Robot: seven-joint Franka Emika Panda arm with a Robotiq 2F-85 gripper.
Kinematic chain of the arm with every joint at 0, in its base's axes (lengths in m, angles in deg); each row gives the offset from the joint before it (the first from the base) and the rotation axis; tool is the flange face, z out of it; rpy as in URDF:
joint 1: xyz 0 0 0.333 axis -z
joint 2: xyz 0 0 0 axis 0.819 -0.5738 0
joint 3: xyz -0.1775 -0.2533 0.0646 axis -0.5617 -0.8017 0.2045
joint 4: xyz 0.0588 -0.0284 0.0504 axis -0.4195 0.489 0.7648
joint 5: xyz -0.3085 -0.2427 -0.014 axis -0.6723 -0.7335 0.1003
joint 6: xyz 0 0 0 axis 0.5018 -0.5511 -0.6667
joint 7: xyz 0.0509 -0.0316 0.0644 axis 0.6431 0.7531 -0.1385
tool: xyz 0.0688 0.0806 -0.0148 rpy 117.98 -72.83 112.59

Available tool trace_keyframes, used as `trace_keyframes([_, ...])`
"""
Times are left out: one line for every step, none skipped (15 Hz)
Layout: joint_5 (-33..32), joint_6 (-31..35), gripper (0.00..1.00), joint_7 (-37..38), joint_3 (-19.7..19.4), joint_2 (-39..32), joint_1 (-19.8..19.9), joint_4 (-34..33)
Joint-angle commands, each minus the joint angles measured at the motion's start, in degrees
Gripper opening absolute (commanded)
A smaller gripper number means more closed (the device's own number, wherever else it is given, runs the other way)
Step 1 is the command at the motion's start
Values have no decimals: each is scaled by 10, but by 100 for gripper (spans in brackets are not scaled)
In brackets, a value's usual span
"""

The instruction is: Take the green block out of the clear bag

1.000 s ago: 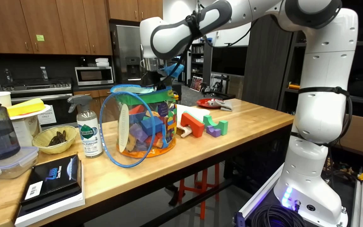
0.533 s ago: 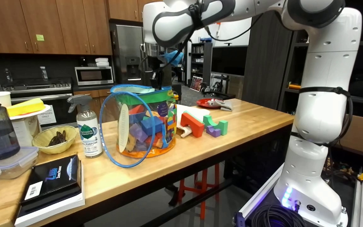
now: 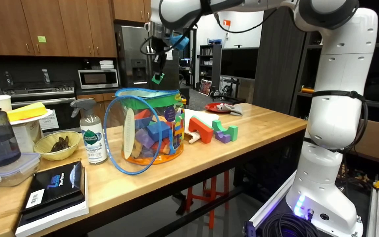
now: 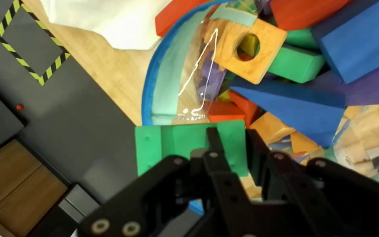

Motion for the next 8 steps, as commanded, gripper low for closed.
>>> trace_keyframes([7, -1, 6, -11, -8, -2, 8, -43])
trace_keyframes([14, 3, 6, -3, -12, 2, 12, -50])
trace_keyframes([16, 9, 6, 3, -15, 4, 15, -57])
trace_keyframes([18, 12, 6, 4, -19, 4, 19, -67])
trace_keyframes([20, 14, 6, 4, -22, 4, 22, -75])
trace_keyframes([14, 21, 6, 6, -26, 6, 26, -79])
trace_keyframes([7, 25, 6, 7, -29, 6, 29, -84])
trace_keyframes([5, 27, 6, 7, -32, 7, 32, -86])
